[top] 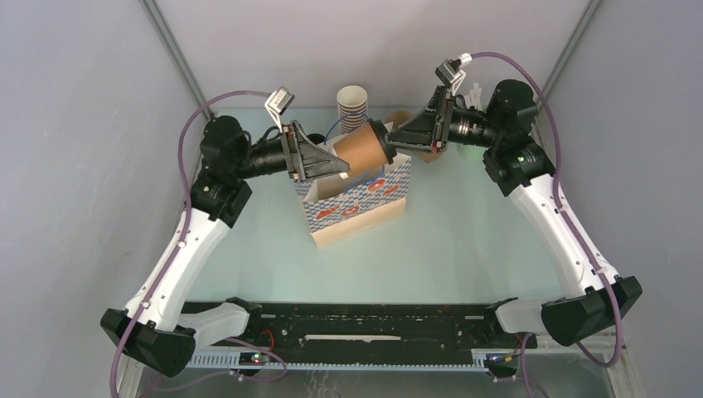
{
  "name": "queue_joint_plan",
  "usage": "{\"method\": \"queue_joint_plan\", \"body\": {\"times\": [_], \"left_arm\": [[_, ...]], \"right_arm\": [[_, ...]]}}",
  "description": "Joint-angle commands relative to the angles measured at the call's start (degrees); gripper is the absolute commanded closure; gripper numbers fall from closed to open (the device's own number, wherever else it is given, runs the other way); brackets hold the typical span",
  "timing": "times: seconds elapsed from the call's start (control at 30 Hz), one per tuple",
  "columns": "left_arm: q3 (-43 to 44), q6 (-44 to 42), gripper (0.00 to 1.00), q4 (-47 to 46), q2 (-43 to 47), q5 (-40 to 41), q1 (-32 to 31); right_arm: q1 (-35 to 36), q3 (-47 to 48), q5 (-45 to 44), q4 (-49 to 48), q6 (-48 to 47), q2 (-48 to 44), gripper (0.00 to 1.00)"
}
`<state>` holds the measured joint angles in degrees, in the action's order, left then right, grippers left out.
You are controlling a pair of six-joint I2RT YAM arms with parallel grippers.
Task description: Pack the takeout coffee
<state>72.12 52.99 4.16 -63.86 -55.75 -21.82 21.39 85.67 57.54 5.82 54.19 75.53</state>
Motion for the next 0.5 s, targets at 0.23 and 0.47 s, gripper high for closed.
{"method": "queue_joint_plan", "body": {"times": [0.23, 0.47], "left_arm": [[3.82, -6.97, 0.49, 8.16, 1.15, 4.78, -0.16], [10.14, -13.18, 0.13, 31.17, 4.55, 31.01, 2.68]], "right_arm": [[0.32, 1.18, 1.01, -1.3, 0.04, -0.3, 0.33], [-5.83, -2.38, -4.98, -0.04, -1.06, -5.42, 0.35]]}}
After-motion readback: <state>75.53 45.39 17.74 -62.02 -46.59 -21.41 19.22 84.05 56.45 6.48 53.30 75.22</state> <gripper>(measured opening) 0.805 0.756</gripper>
